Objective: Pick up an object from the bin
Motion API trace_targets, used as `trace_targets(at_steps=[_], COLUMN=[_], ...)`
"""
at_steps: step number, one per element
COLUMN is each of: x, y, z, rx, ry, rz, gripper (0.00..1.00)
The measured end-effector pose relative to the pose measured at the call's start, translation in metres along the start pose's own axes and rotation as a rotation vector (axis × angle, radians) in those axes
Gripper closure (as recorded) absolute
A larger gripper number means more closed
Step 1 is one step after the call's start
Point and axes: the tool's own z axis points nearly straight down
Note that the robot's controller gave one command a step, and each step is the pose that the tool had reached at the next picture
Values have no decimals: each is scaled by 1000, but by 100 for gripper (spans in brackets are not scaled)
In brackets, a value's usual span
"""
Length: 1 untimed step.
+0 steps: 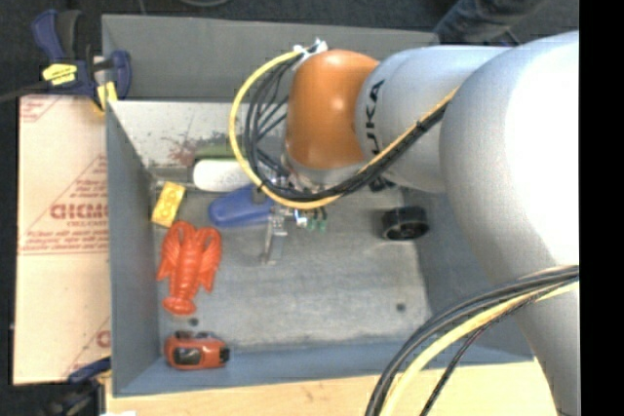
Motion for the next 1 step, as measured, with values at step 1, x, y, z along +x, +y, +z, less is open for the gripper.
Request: trace_targets(at_steps=[1], x=[-17], y=[23], z=[28], rx=[-4], ry=[-11], rz=[39], gripper=[0])
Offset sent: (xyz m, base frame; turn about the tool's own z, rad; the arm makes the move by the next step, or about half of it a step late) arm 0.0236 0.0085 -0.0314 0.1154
